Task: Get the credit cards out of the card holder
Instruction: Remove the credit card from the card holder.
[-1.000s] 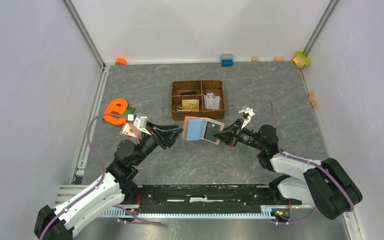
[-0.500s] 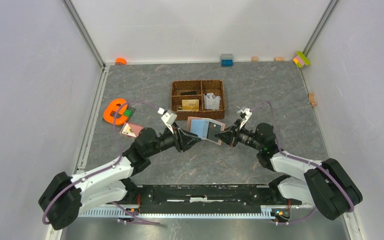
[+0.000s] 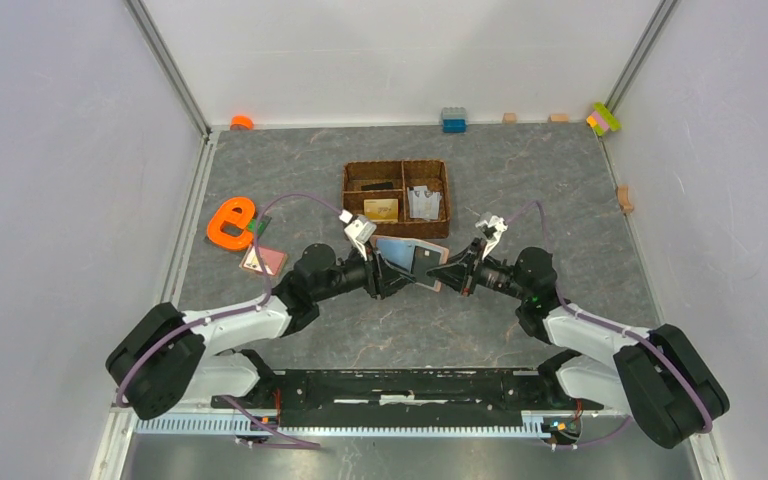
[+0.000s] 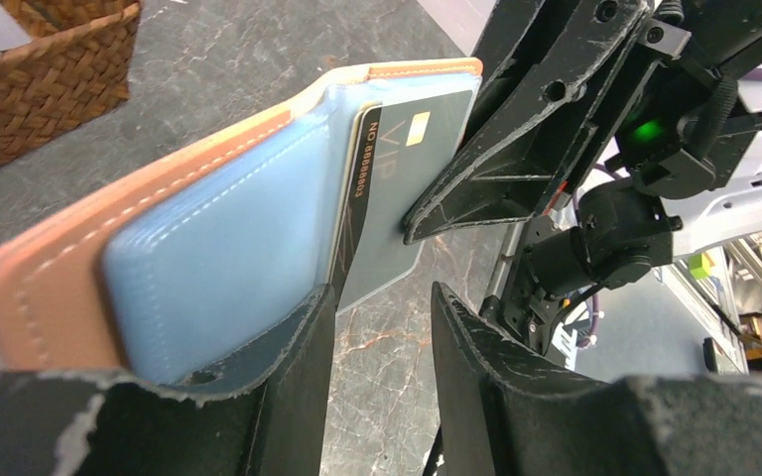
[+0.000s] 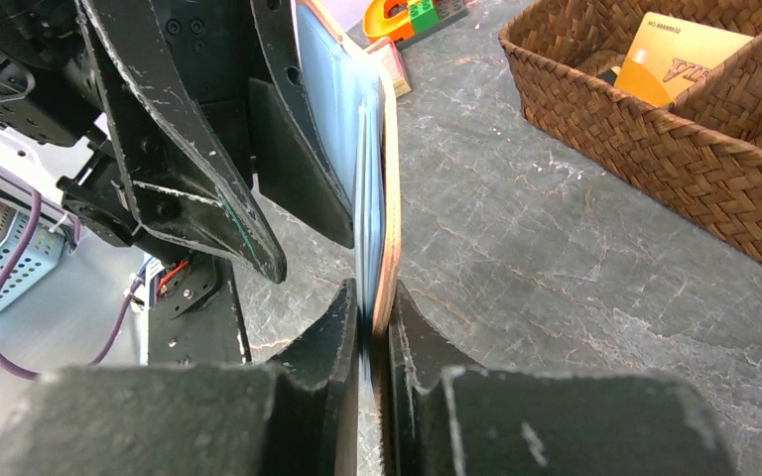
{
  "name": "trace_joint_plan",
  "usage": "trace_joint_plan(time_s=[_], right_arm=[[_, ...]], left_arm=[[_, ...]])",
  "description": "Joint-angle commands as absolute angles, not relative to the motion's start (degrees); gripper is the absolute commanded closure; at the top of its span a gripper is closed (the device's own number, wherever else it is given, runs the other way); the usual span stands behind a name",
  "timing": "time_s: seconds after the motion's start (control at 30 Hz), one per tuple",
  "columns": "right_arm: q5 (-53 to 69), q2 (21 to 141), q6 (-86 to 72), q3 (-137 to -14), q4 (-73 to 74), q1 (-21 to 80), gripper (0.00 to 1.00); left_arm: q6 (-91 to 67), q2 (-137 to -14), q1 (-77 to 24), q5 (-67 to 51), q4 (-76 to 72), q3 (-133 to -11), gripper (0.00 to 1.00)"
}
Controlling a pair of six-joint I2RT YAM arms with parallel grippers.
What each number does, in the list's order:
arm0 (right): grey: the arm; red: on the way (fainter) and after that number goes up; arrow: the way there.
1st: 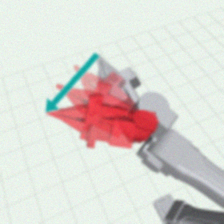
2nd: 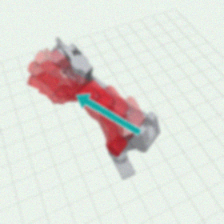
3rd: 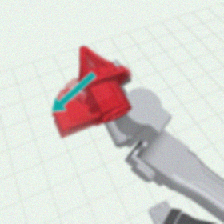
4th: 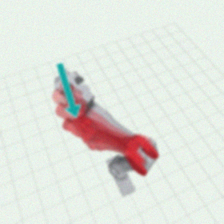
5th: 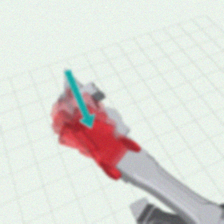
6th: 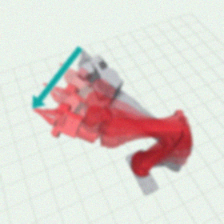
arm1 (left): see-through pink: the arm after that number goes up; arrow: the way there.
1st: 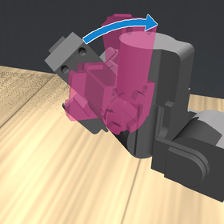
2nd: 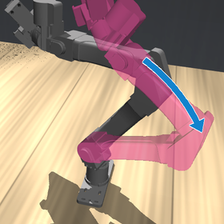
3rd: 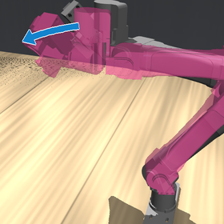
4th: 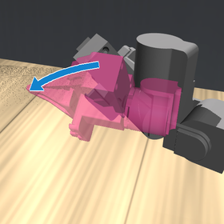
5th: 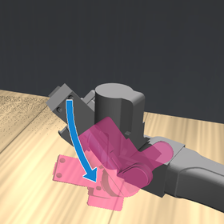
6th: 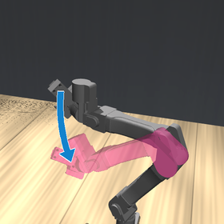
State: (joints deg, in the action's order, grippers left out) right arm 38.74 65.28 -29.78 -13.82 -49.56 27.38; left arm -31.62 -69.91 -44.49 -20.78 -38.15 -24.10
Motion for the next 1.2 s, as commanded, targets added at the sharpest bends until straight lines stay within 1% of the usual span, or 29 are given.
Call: trace_joint_plan(time_s=[0.0, 0.13, 0.3, 0.63, 0.87, 1.17], right_arm=[[41.97, 64.20, -31.63, -14.37, -55.44, 27.55, 0.88], [45.19, 66.01, -34.84, -14.18, -60.34, 27.85, 0.88], [48.38, 68.45, -39.33, -13.88, -67.58, 28.17, 0.89], [46.69, 68.41, -37.53, -14.49, -64.34, 28.33, 0.89], [46.76, 68.74, -37.57, -14.68, -64.60, 28.82, 0.89], [47.02, 69.41, -37.44, -15.06, -64.68, 29.18, 0.87]], left_arm=[[-30.76, -71.72, -44.65, -24.67, -43.96, -27.14, 0.53], [-30.63, -72.60, -44.65, -24.04, -43.26, -27.66, 0.52], [-28.99, -70.69, -44.65, -19.97, -40.32, -27.22, 0.52], [-27.73, -66.80, -44.65, -13.92, -38.41, -25.26, 0.46], [-28.08, -68.67, -44.65, -16.53, -38.93, -26.19, 0.47], [-33.69, -74.57, -44.65, -29.63, -47.68, -27.96, 0.54]])
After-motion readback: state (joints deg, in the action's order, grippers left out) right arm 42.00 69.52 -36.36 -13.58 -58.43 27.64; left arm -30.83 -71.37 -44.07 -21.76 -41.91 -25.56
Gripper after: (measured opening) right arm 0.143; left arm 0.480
